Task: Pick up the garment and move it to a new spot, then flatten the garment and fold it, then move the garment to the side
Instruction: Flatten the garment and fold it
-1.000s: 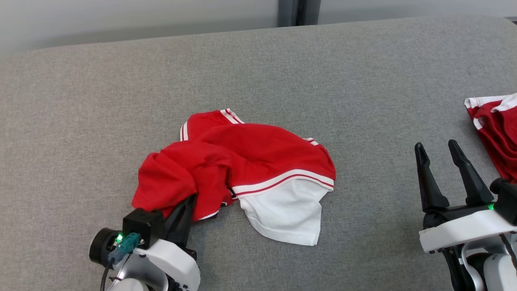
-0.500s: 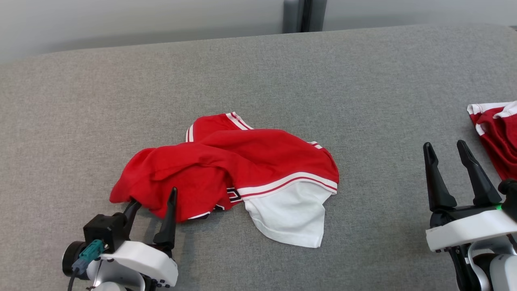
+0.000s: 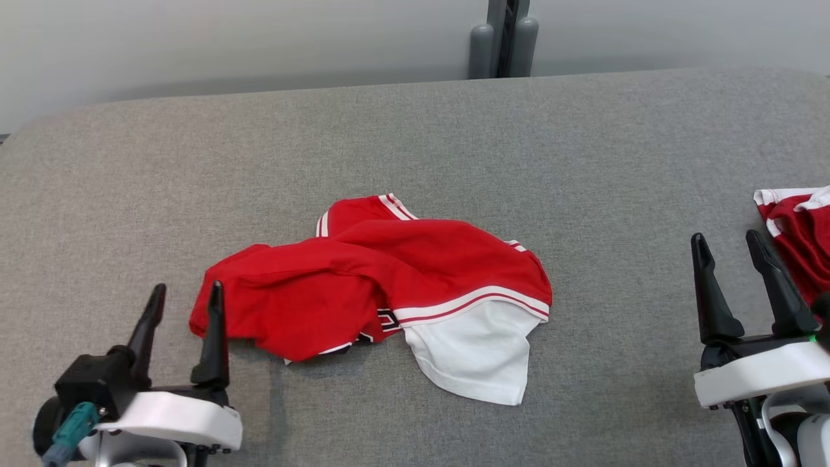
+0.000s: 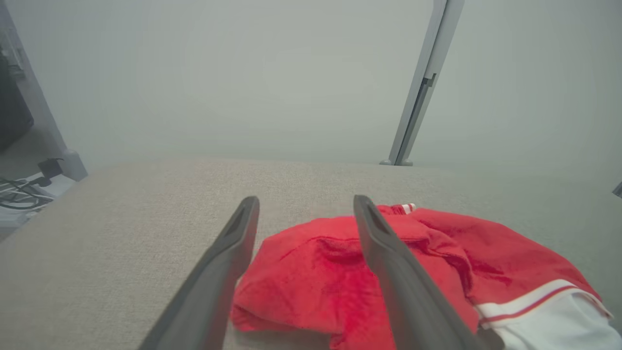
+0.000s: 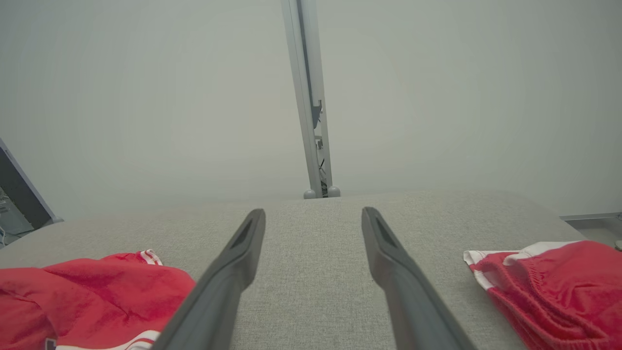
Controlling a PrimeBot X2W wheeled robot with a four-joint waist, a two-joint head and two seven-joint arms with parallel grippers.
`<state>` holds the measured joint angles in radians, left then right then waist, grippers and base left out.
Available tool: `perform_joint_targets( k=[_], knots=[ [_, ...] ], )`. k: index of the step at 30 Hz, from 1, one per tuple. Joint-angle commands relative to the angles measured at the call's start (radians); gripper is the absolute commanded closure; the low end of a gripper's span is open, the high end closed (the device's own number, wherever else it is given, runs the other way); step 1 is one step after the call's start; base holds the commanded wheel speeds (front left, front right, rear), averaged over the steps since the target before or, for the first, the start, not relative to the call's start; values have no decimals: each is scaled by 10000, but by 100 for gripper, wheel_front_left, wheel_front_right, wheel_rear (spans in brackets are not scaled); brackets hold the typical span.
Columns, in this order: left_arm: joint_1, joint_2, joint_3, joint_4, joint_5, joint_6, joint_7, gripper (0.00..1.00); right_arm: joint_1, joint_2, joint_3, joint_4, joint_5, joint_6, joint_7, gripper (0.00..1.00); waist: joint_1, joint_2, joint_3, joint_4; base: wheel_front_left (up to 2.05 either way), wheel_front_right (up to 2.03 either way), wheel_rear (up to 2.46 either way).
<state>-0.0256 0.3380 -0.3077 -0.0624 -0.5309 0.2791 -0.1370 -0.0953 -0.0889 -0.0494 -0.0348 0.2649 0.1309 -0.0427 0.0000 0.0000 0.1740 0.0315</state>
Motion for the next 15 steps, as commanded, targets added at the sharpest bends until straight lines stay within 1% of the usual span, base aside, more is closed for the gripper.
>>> perform_joint_targets(
  k=[1, 3, 7, 12, 15],
  knots=[
    [127, 183, 232, -188, 14, 157, -117, 0, 50, -55, -40, -80, -81, -4, 8, 0, 0, 0, -102, 12, 0, 0, 0],
    [208, 251, 600, -529, 13, 379, -375, 0, 94, -50, -97, -186, -173, -4, -55, 0, 0, 0, -241, 25, 0, 0, 0],
    [257, 430, 1001, -799, 37, 527, -635, 0, 201, -19, -108, -271, -325, -4, -91, 0, 0, 0, -442, 36, 0, 0, 0],
    [395, 733, 1245, -575, -46, 342, -704, 0, 295, 15, 24, -329, -413, -4, -3, 0, 0, 0, -640, -38, 0, 0, 0],
    [470, 787, 1289, -485, -120, 286, -738, 0, 408, 23, 65, -382, -445, -4, -6, 0, 0, 0, -698, -82, 0, 0, 0]
  ],
)
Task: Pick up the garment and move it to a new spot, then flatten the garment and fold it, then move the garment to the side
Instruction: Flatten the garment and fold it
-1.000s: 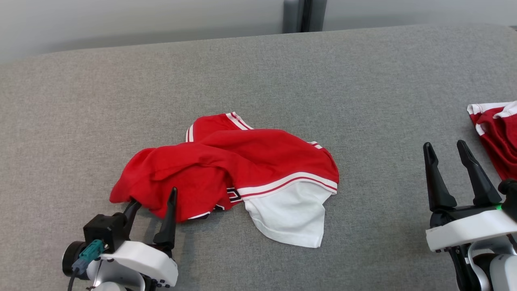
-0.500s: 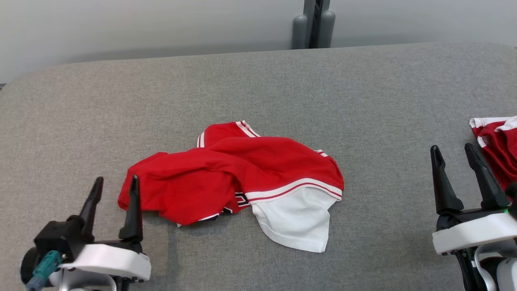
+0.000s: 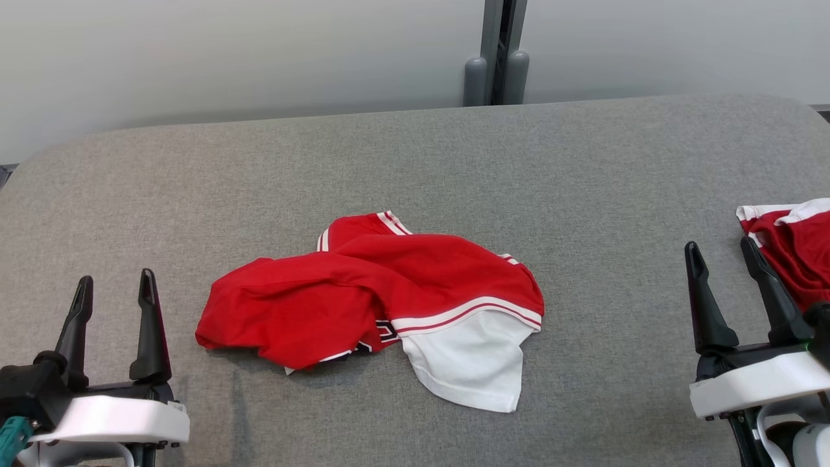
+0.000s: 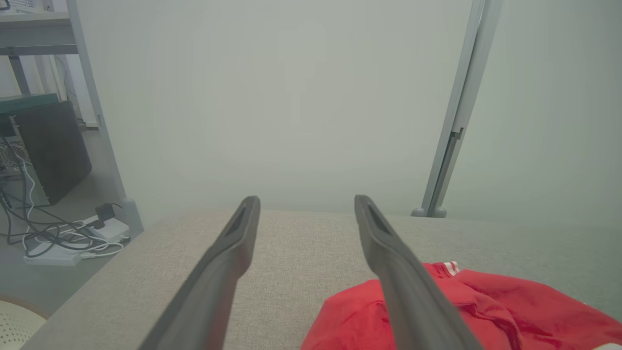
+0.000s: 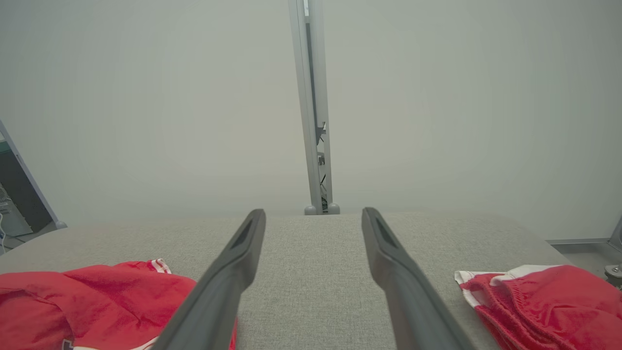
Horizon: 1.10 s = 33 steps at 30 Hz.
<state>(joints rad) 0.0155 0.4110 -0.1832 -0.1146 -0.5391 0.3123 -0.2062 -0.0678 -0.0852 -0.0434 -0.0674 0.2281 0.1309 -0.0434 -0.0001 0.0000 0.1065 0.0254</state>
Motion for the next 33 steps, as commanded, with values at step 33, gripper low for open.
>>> perform_joint_targets(
  k=[33],
  knots=[
    [-1021, -54, -1059, 4043, -1153, -2280, 867, 0, -257, 9, 516, 161, 182, -4, 31, 0, 1, 0, 949, -132, 0, 0, 0]
  ],
)
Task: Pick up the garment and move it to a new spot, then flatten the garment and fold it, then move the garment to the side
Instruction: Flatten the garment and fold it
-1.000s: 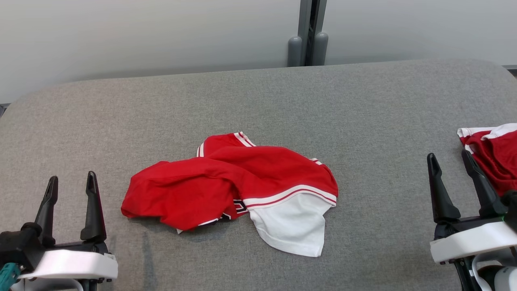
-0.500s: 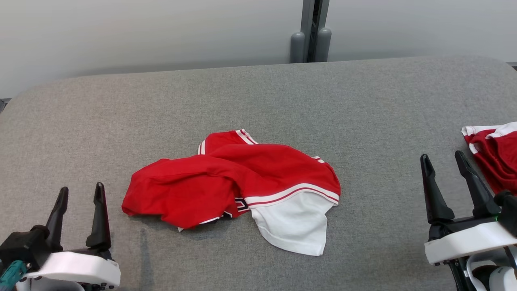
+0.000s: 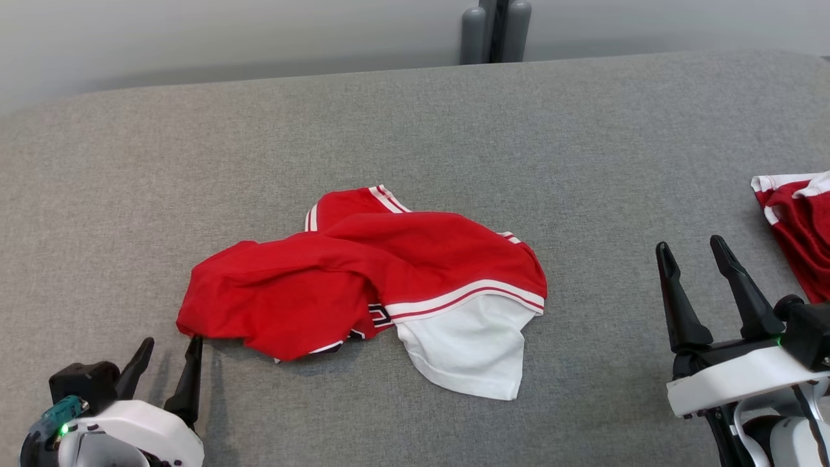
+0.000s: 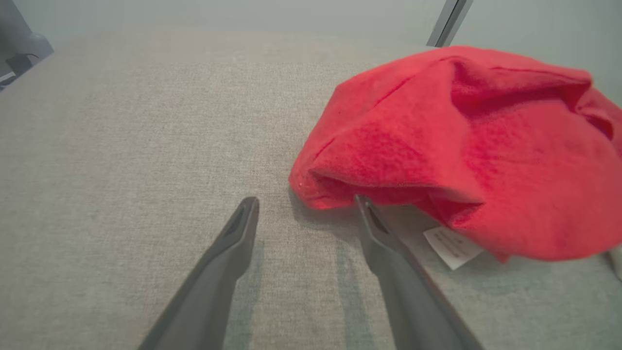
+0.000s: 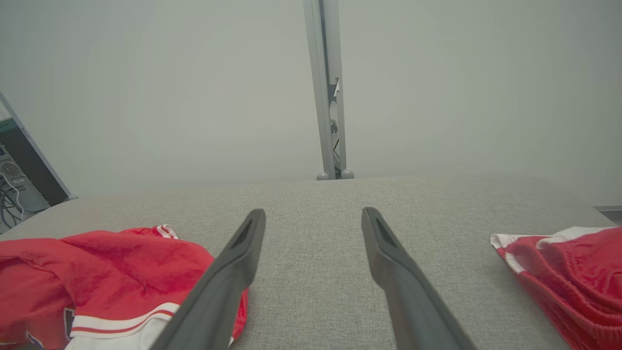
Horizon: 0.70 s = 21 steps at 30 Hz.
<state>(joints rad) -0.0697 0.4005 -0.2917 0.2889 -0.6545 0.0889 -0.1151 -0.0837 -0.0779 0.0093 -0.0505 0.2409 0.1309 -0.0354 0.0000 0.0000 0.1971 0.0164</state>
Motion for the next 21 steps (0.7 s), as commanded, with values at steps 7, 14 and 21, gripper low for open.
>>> perform_joint_targets(
  k=[7, 14, 21],
  knots=[
    [-1168, 55, -232, 1259, 28, -883, -318, 0, -197, -89, 99, 143, 114, -4, -40, 0, 0, 0, 292, -181, 0, 0, 0],
    [-1847, 49, -402, 2233, 0, -1499, -566, 100, -170, -219, 1012, 343, 280, -4, 179, 0, 0, 0, 469, -248, 0, 0, 0],
    [-2182, -29, -638, 2543, 164, -1699, -826, 100, 16, -475, 3026, 1180, 1037, -4, 805, 0, 0, 0, 634, -123, 0, 0, 0]
  ],
)
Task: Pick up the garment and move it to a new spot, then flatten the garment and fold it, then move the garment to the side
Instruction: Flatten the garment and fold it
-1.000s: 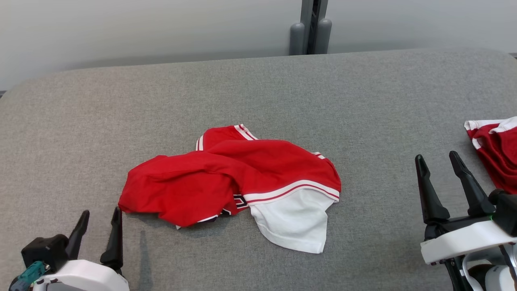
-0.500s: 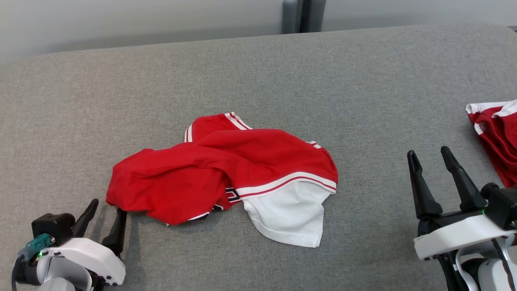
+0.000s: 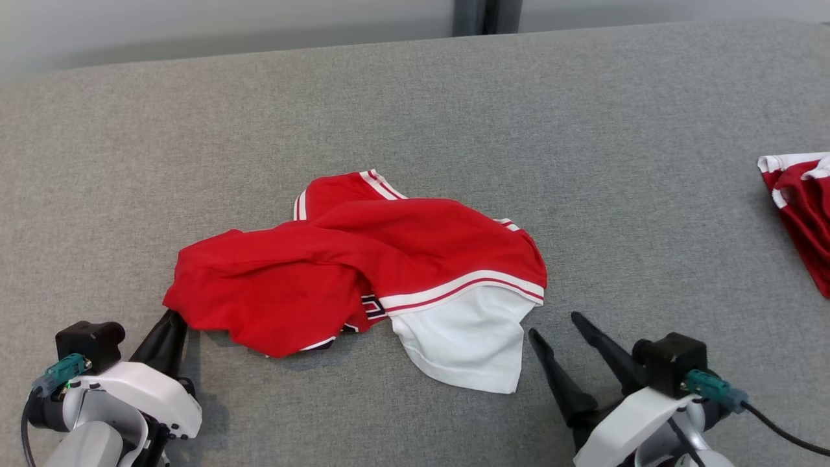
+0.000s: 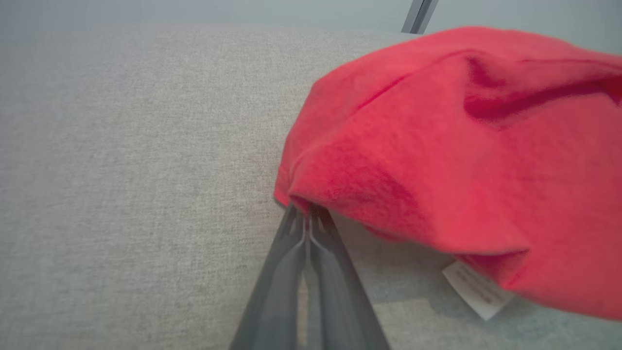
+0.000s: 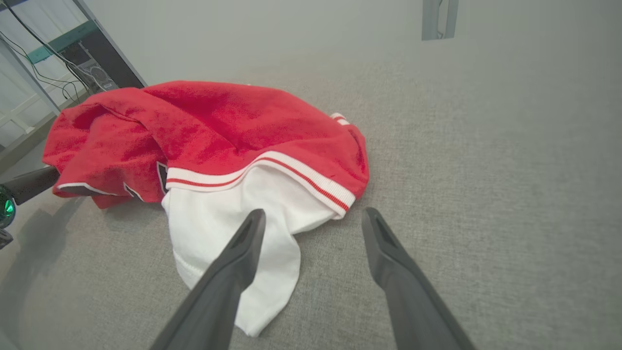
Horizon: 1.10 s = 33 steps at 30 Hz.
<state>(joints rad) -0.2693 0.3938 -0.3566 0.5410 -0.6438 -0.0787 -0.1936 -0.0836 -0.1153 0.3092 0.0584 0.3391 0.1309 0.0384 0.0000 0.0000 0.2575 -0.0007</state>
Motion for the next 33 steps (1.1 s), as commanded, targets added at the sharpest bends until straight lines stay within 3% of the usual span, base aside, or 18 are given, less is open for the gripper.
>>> perform_joint_targets(
  k=[1, 10, 11, 12, 13, 17, 23, 27, 33],
  knots=[
    [-207, 15, -18, 44, 82, -36, -89, 100, -19, -112, 221, 270, 168, -4, 105, 0, 0, 0, 54, 93, 0, 0, 0],
    [-481, -79, -56, 16, 256, 68, -371, 100, -695, -255, 1764, 2151, 946, -4, 541, 0, 0, 0, 283, 365, 0, 0, 0],
    [-498, -85, -47, -6, 276, 82, -401, 100, -775, -267, 1863, 2402, 948, -5, 624, 39, 0, 0, 302, 379, 0, 0, 0],
    [-505, -74, -26, -44, 318, 132, -457, 100, -850, -222, 1872, 2603, 1024, -7, 570, 88, 0, 0, 315, 395, 0, 0, 0],
    [-515, -42, 4, -99, 403, 218, -489, 100, -928, -165, 1850, 2737, 1103, -7, 504, 100, 0, 0, 319, 408, 0, 0, 0],
    [-515, 88, 211, -680, 756, 600, -644, 100, -1263, -119, 1549, 2489, 1428, -5, -93, 100, 0, 0, 285, 418, 0, 0, 0],
    [-492, 648, 311, -2435, 1514, 1271, -579, 100, -1720, -521, 346, 874, 2040, -2, -799, 100, 0, 0, 120, 319, 0, 0, 0],
    [-750, 1214, 227, -4402, 2067, 1697, 97, 100, -2415, -932, -785, -672, 2289, -4, -585, 100, 0, 0, 13, 150, 0, 0, 0],
    [-1544, 1778, 361, -6442, 2459, 1984, 1086, 100, -3791, -1321, -1975, -1825, 2095, -4, -72, 100, 0, 0, -51, 37, 0, 0, 0]
  ],
)
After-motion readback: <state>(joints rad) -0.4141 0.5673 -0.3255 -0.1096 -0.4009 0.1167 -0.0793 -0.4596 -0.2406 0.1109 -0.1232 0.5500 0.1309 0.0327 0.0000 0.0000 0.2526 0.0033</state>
